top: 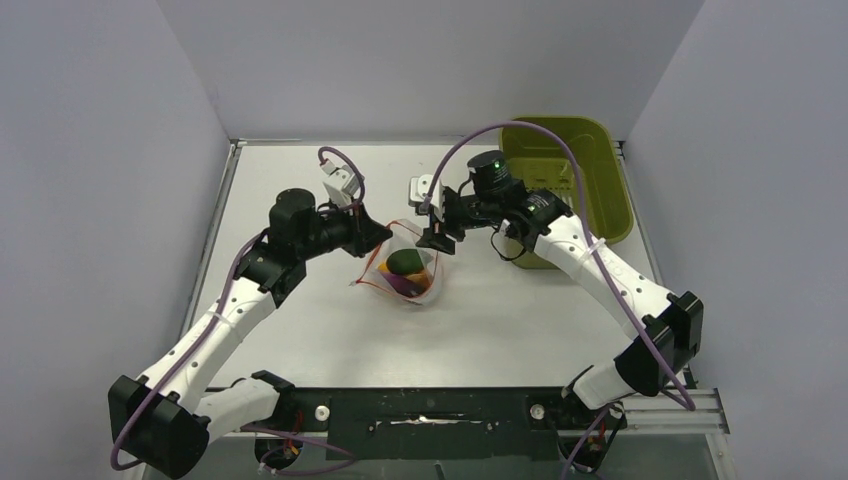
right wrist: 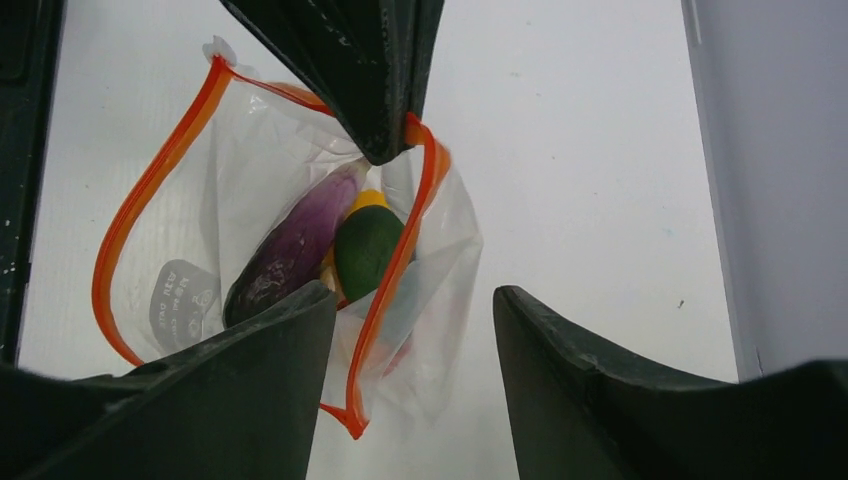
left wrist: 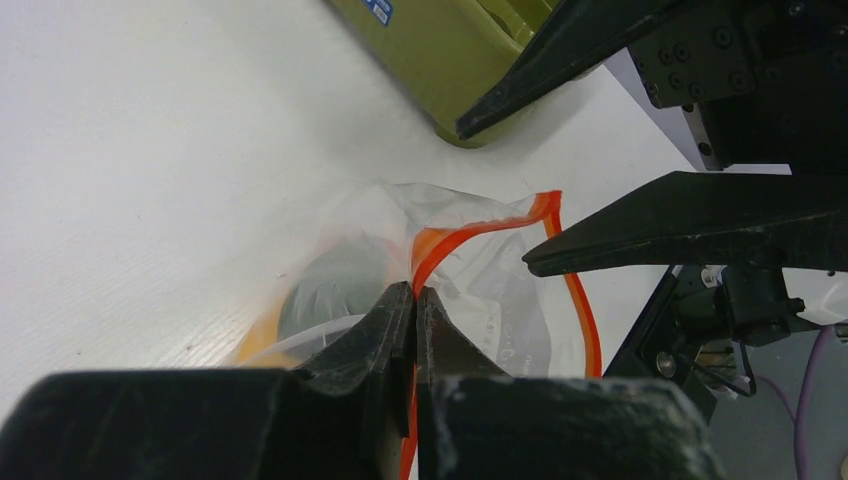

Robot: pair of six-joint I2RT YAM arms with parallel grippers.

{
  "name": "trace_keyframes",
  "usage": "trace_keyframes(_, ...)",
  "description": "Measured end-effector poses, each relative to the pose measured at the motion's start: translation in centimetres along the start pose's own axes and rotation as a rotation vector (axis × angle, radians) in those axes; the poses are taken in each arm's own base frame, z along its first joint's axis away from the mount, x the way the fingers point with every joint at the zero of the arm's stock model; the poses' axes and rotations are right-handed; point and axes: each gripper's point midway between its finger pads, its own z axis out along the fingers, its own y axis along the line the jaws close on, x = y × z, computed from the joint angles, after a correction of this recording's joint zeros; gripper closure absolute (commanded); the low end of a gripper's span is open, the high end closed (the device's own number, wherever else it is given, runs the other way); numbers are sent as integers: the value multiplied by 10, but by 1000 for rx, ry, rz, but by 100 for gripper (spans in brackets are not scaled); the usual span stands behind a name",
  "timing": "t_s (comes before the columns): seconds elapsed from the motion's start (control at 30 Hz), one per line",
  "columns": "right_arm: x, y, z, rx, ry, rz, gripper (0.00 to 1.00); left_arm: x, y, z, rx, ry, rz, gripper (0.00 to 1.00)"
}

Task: Place the food in the zip-top bag and seal the zipper
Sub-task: Zip the zipper food storage bag at the center of the board.

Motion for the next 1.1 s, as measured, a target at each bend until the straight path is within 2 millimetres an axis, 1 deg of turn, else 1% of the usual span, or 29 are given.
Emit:
trace_keyframes(0.07, 0, -4, 3, 24, -4, 4, 62, 4, 0, 1, 7, 6, -2, 100)
trace_keyframes(0.1, 2, -6, 5, 35, -2, 11, 66, 5, -1, 1, 11, 8, -1, 100)
trace_keyframes(0.13, 5, -6, 6, 43, 2, 23, 68, 5, -1, 1, 13, 6, 1, 100)
trace_keyframes(0.23, 13, -5, 8, 51, 19, 54, 69, 3, -1, 1, 18, -1, 12, 100)
trace_keyframes(0.27, 15, -5, 9, 54, 24, 61, 71, 2, -2, 2, 20, -6, 15, 100)
trace_keyframes(0.37, 19, -7, 11, 61, 37, 78, 86, 3, -2, 2, 22, -12, 20, 100)
trace_keyframes(0.43, 22, -8, 12, 71, 49, 93, 97, 3, -1, 1, 22, -12, 20, 97)
trace_keyframes(0.47, 24, -10, 10, 79, 53, 101, 100, 3, -1, 1, 22, -13, 21, 94)
trace_keyframes(0.6, 28, -17, 8, 95, 48, 152, 100, 2, -2, 0, 23, -18, 38, 78)
trace_keyframes(0.73, 44, -36, -3, 135, 32, 277, 100, 0, -4, -7, 25, -26, 84, 68)
trace_keyframes(0.8, 52, -44, -8, 151, 21, 343, 100, -1, -5, -13, 17, -30, 120, 65)
trace_keyframes(0.9, 65, -52, -12, 161, 17, 433, 100, -5, -7, -25, 8, -52, 177, 63)
trace_keyframes(0.97, 73, -53, -10, 156, 20, 490, 100, -7, -10, -34, 9, -79, 228, 61)
trace_keyframes(1.03, 80, -53, -5, 143, 28, 535, 100, -5, -13, -44, 12, -94, 282, 59)
trace_keyframes(1.1, 84, -51, -1, 133, 37, 564, 100, -1, -14, -49, 19, -93, 321, 57)
